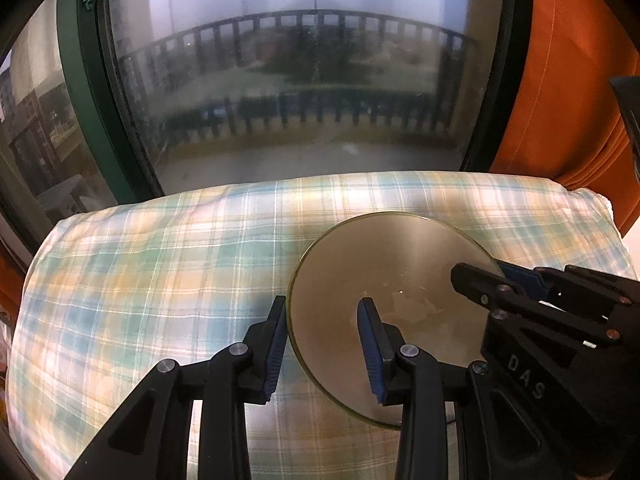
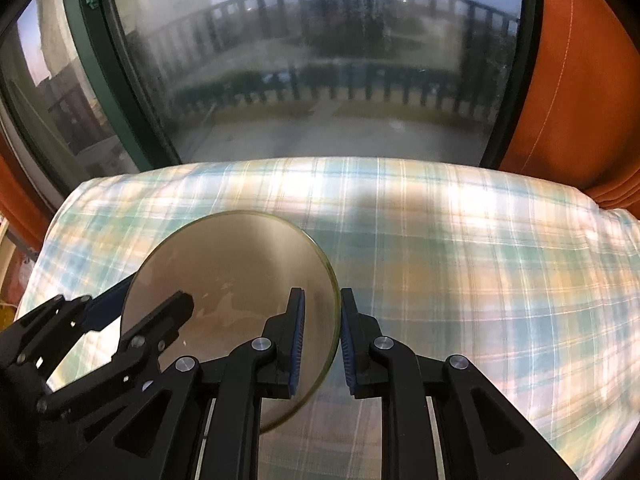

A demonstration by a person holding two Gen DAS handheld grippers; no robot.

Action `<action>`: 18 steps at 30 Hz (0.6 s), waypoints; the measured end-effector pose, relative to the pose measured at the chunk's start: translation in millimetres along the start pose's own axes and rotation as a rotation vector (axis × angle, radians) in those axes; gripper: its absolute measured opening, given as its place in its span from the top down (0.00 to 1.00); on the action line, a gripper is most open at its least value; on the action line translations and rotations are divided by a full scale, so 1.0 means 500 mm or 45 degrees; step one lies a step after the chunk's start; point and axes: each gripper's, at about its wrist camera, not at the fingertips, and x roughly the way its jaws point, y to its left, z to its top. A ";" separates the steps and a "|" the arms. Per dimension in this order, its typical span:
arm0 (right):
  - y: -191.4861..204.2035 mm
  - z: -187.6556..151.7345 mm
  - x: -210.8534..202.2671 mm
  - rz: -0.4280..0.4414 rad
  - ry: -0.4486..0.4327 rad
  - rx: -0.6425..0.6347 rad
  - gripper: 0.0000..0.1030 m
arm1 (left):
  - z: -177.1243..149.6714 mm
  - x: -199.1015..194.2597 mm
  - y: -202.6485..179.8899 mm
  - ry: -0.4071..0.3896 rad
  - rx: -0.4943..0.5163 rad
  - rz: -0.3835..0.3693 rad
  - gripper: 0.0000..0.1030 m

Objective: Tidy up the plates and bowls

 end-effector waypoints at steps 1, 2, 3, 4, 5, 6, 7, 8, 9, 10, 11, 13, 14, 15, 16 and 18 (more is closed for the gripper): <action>0.003 0.000 0.000 -0.015 -0.002 -0.012 0.80 | 0.000 0.001 0.001 0.002 -0.002 0.004 0.68; 0.003 0.000 -0.001 -0.015 -0.006 -0.015 0.81 | 0.001 0.002 0.001 0.005 0.002 0.011 0.68; 0.004 0.000 -0.003 -0.019 -0.008 -0.022 0.82 | 0.001 0.001 0.001 0.008 0.003 0.014 0.68; 0.005 -0.001 -0.005 -0.021 -0.005 -0.029 0.82 | 0.002 0.000 0.001 0.011 0.004 0.019 0.68; 0.005 -0.001 -0.007 -0.017 0.004 -0.031 0.82 | 0.003 -0.004 0.001 0.008 0.000 0.020 0.68; 0.006 0.000 -0.008 -0.013 0.010 -0.032 0.82 | 0.005 -0.009 0.001 0.002 -0.002 0.019 0.68; 0.006 0.001 -0.011 -0.012 0.011 -0.034 0.82 | 0.007 -0.015 0.001 -0.008 -0.001 0.020 0.68; 0.006 0.001 -0.016 -0.013 0.005 -0.036 0.82 | 0.009 -0.026 0.000 -0.027 -0.001 0.018 0.68; 0.007 0.003 -0.022 -0.012 -0.003 -0.036 0.82 | 0.011 -0.034 0.001 -0.041 0.000 0.016 0.68; 0.008 0.005 -0.029 -0.013 -0.013 -0.039 0.82 | 0.014 -0.044 0.002 -0.057 -0.003 0.015 0.68; 0.010 0.007 -0.039 -0.017 -0.032 -0.046 0.82 | 0.018 -0.056 0.002 -0.075 -0.006 0.015 0.68; 0.012 0.011 -0.058 -0.018 -0.062 -0.049 0.82 | 0.024 -0.074 0.002 -0.105 -0.008 0.020 0.68; 0.013 0.014 -0.069 -0.015 -0.075 -0.047 0.82 | 0.027 -0.085 0.002 -0.121 -0.009 0.021 0.68; 0.014 0.017 -0.079 -0.012 -0.085 -0.046 0.82 | 0.029 -0.096 0.002 -0.137 -0.009 0.021 0.68; 0.016 0.018 -0.088 -0.012 -0.094 -0.046 0.82 | 0.031 -0.108 0.002 -0.153 -0.009 0.023 0.68; 0.019 0.018 -0.111 -0.012 -0.114 -0.052 0.82 | 0.033 -0.131 0.001 -0.182 -0.008 0.026 0.68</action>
